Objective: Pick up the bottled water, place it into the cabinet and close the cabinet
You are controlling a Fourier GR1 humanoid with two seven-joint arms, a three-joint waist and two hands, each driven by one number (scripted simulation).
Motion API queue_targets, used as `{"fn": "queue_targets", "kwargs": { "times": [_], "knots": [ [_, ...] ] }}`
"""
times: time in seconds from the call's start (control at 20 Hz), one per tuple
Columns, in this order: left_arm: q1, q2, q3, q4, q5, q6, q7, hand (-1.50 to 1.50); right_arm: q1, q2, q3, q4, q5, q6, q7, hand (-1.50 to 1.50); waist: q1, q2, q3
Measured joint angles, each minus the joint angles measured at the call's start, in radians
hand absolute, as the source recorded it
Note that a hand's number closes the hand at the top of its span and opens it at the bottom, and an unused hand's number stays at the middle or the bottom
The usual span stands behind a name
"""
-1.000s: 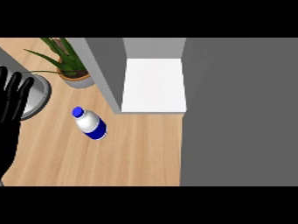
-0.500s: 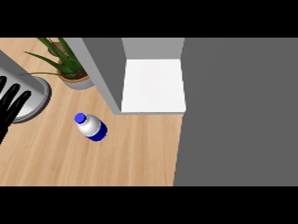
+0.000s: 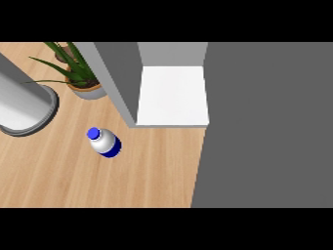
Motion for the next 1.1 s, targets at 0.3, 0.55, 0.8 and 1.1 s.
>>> {"fn": "queue_targets", "kwargs": {
  "times": [0.3,0.55,0.8,1.1],
  "knots": [
    [0.005,0.006,0.021,0.025,-0.017,-0.029,0.043,-1.50,-0.019,0.011,0.053,-0.018,0.003,-0.031,0.067,-1.50,0.001,0.000,0.000],
    [-0.002,-0.034,0.013,0.043,-0.120,-0.074,0.032,-1.50,-0.007,0.017,0.123,-0.015,0.023,-0.062,0.064,-1.50,-0.002,0.000,0.000],
    [-0.047,-0.087,-0.003,0.119,-0.247,-0.097,-0.002,-1.50,-0.017,0.008,0.154,-0.024,0.029,-0.089,0.083,-1.50,-0.006,0.001,0.000],
    [-0.111,-0.152,-0.021,0.226,-0.405,-0.104,-0.064,-1.50,-0.032,0.000,0.204,-0.024,0.044,-0.129,0.096,-1.50,-0.011,0.001,0.000]
  ]
}}
